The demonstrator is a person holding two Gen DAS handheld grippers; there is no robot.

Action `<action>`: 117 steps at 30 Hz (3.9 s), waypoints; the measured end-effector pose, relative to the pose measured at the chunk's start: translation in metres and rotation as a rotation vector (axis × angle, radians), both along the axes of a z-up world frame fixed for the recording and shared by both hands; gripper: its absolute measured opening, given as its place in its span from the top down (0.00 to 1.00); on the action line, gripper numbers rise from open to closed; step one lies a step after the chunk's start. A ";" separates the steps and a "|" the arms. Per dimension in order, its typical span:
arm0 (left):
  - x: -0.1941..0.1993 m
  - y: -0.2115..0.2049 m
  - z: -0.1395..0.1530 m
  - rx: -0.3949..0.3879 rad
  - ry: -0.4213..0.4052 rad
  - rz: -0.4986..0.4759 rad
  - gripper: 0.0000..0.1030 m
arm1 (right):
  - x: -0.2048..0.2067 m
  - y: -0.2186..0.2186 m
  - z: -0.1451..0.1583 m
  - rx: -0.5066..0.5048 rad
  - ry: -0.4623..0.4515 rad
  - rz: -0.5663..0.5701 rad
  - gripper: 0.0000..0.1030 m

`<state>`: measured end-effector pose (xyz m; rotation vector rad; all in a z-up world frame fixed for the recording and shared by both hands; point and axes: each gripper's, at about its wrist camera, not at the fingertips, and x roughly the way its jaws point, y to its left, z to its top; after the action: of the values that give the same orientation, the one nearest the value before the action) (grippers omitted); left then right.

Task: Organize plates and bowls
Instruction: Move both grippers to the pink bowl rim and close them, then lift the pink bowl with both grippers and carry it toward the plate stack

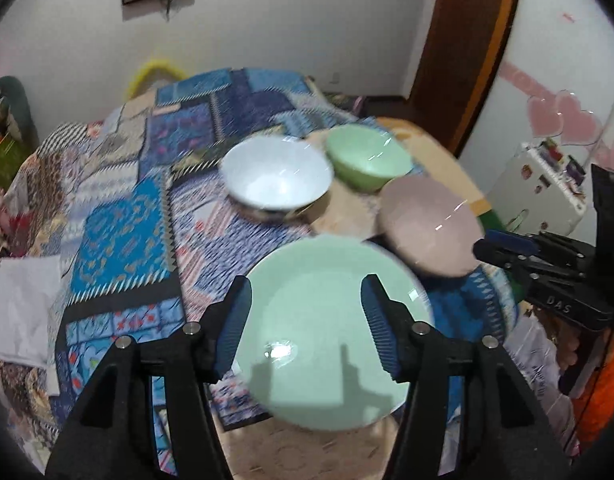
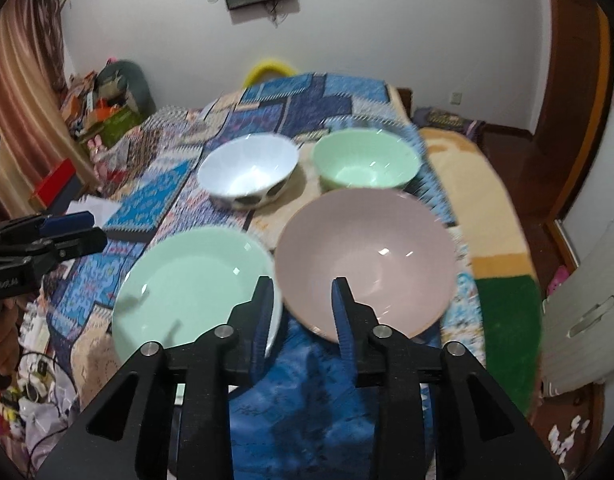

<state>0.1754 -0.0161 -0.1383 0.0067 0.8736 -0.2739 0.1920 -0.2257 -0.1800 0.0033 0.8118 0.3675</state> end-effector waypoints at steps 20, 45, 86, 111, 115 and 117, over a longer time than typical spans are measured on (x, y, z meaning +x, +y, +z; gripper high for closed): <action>0.083 -0.090 -0.043 -0.009 0.079 -0.086 0.26 | 0.040 -0.066 -0.016 0.006 0.015 -0.159 0.51; 0.131 -0.118 -0.112 -0.071 0.297 -0.105 0.88 | 0.063 -0.080 -0.070 0.116 0.175 -0.136 0.85; 0.052 -0.055 -0.014 -0.092 0.124 -0.054 0.87 | 0.028 -0.022 0.006 0.116 0.018 -0.079 0.86; -0.032 0.092 0.006 -0.120 0.065 0.162 0.88 | 0.004 0.108 0.009 0.120 0.011 0.137 0.86; -0.043 0.115 0.005 -0.115 0.064 0.200 0.88 | 0.001 0.128 0.006 0.125 0.020 0.172 0.86; -0.048 0.124 0.004 -0.108 0.063 0.218 0.88 | 0.000 0.138 0.003 0.127 0.029 0.192 0.86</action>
<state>0.1273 0.1075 -0.1343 -0.1970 0.9131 -0.1170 0.1924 -0.0875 -0.1765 0.0496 0.8188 0.6010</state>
